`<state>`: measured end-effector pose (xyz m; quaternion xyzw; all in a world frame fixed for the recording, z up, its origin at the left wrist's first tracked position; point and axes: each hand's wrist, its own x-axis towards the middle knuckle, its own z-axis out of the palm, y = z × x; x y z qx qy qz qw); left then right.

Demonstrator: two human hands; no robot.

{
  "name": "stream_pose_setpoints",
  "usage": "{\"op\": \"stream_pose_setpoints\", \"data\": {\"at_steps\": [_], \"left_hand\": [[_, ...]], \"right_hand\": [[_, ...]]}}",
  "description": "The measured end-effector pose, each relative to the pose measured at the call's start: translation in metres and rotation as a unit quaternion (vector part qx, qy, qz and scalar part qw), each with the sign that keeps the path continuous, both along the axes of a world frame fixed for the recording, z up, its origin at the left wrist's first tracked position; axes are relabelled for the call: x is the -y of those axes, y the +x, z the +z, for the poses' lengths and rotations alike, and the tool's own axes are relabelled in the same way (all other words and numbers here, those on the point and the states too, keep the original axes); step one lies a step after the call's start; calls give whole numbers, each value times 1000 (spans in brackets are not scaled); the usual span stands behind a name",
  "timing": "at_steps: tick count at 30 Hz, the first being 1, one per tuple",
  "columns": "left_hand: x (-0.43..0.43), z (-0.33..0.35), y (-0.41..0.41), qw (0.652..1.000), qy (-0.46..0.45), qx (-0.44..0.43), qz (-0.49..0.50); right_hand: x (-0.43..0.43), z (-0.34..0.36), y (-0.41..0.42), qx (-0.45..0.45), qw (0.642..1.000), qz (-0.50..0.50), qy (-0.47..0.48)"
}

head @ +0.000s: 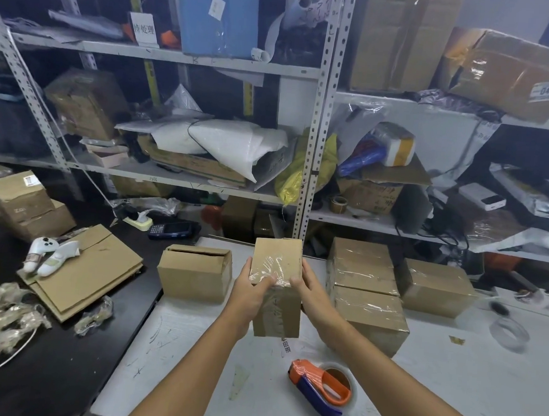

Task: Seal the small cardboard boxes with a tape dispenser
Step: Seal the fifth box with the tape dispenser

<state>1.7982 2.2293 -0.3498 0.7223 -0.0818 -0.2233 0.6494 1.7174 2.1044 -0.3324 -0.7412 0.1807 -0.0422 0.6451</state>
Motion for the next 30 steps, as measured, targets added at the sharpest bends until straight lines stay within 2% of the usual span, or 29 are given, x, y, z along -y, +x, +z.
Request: {"op": "stream_pose_setpoints", "data": {"at_steps": [5,9,12,19,30], "left_hand": [[4,4,-6,1000,8,9,-16],[-2,14,-4,997,-39,-16,-64],[-4,14,0,997,-46,-28,-57],[7,11,-4,1000,24,-7,-11],[10,5,-7,998,53,21,-15]], "right_hand": [[-4,11,-1,-2,1000,-7,-22],[6,14,-4,-15,999,-35,12],[8,19,-5,-32,998,-49,32],[-9,18,-6,-38,999,-36,-4],[-5,11,-15,-67,997,17,-26]]}}
